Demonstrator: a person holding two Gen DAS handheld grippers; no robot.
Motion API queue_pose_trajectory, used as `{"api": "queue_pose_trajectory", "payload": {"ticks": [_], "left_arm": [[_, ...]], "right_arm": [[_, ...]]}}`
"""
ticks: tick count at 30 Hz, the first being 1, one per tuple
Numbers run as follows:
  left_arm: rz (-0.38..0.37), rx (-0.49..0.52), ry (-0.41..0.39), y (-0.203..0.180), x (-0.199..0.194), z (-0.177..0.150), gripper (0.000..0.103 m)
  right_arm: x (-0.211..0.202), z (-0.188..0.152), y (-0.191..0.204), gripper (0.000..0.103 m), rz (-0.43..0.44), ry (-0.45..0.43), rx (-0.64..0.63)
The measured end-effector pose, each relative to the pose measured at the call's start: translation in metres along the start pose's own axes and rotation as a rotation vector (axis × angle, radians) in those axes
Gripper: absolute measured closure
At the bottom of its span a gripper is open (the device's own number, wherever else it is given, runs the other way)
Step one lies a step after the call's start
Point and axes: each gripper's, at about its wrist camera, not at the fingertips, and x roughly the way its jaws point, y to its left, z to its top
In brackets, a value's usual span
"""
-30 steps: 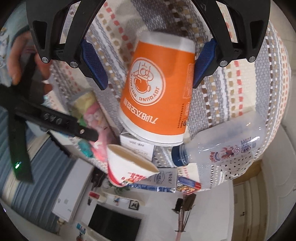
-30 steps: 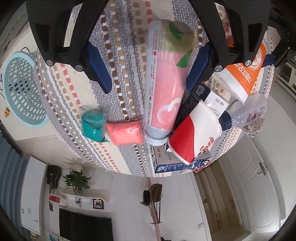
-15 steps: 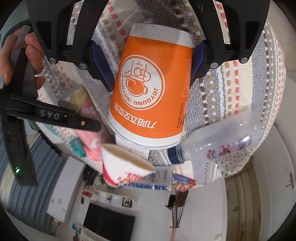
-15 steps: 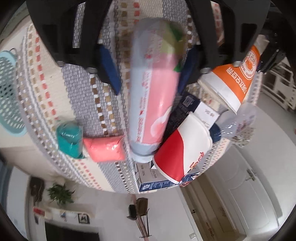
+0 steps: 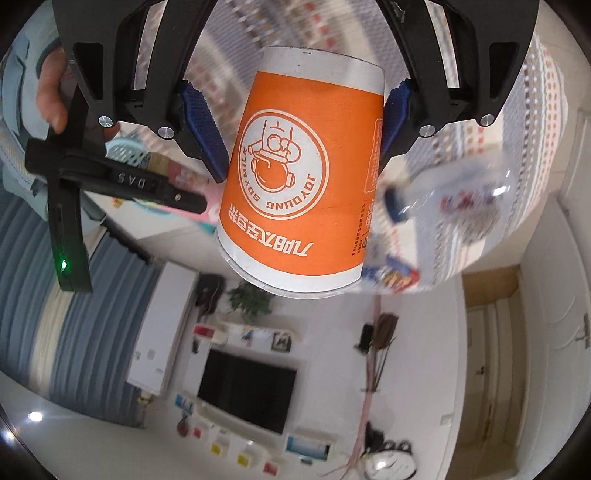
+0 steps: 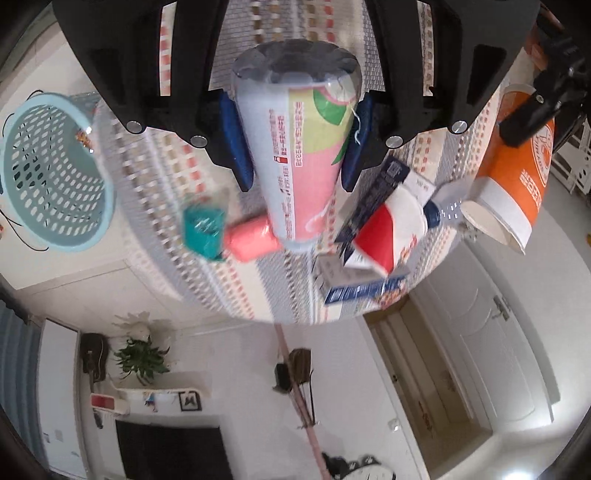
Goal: Collect trash
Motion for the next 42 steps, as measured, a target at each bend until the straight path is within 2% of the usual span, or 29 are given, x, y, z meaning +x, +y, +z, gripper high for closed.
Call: {"api": "queue_pose_trajectory", "payload": {"ticks": [5,11,14,19,23,25,32,35,39,42], "left_arm": [[-0.037,0.024,-0.031,-0.032,0.009,0.015,0.030],[-0.092,0.052,-0.049,-0.062,0.027,0.036,0.030],[-0.119,0.074,-0.053,-0.080,0.041,0.046,0.030],[-0.149,0.071,-0.027,-0.095,0.061,0.045,0.030],[-0.142,0.071,-0.013,-0.093,0.067,0.042,0.030],[-0.140,0.057,-0.008,-0.089,0.069,0.042,0.030],[-0.136,0.017,-0.004,-0.075,0.064,0.039,0.030],[-0.123,0.019,-0.012,-0.072,0.055,0.038,0.030],[-0.127,-0.008,-0.016,-0.063,0.052,0.036,0.030],[-0.126,-0.013,0.000,-0.061,0.056,0.031,0.030]], "right_arm": [[-0.028,0.011,-0.014,0.058,0.008,-0.080,0.001],[-0.062,0.025,-0.040,0.061,-0.029,-0.190,0.016],[-0.067,0.031,-0.057,0.063,-0.034,-0.205,0.041],[-0.065,0.029,-0.077,0.065,0.006,-0.218,0.090],[-0.065,0.023,-0.075,0.061,0.031,-0.191,0.067],[-0.062,0.016,-0.074,0.054,0.052,-0.142,0.058],[-0.032,-0.013,-0.077,0.056,0.090,-0.056,0.135],[-0.029,-0.012,-0.066,0.057,0.056,-0.061,0.109],[-0.025,-0.015,-0.057,0.057,0.052,-0.056,0.076],[-0.024,-0.025,-0.052,0.056,0.053,-0.086,0.061]]}}
